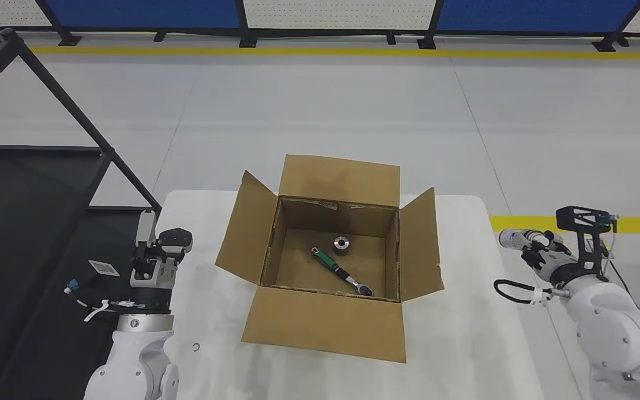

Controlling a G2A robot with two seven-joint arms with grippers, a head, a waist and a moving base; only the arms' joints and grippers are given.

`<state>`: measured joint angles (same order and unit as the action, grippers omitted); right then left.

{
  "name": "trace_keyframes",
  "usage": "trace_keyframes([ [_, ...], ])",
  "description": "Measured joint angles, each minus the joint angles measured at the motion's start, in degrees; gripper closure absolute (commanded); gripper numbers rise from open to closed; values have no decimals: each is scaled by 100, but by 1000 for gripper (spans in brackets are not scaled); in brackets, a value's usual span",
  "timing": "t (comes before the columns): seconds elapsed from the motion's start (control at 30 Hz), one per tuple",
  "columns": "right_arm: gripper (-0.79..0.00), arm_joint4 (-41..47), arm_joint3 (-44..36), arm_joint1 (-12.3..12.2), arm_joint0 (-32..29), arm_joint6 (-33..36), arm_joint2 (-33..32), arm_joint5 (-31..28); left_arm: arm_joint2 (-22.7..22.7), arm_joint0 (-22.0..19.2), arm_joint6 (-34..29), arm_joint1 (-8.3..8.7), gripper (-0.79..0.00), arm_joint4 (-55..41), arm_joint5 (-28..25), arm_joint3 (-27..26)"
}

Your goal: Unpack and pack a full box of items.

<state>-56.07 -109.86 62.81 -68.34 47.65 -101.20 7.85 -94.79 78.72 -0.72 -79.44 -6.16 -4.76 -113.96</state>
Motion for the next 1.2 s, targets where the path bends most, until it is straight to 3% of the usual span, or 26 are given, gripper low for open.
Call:
trace_keyframes([
  [0.4,0,-113,13,-3,-75,-76,93,-135,0,0,0,0,-785,0,0,0],
  [0.63,0,-1374,190,-35,52,368,765,-259,0,0,0,0,-785,0,0,0],
  [0.83,0,-1790,621,-8,345,651,1220,-206,0,0,0,0,-785,0,0,0],
  [1.2,0,-1773,1692,82,870,692,1767,-173,0,0,0,0,-785,0,0,0],
])
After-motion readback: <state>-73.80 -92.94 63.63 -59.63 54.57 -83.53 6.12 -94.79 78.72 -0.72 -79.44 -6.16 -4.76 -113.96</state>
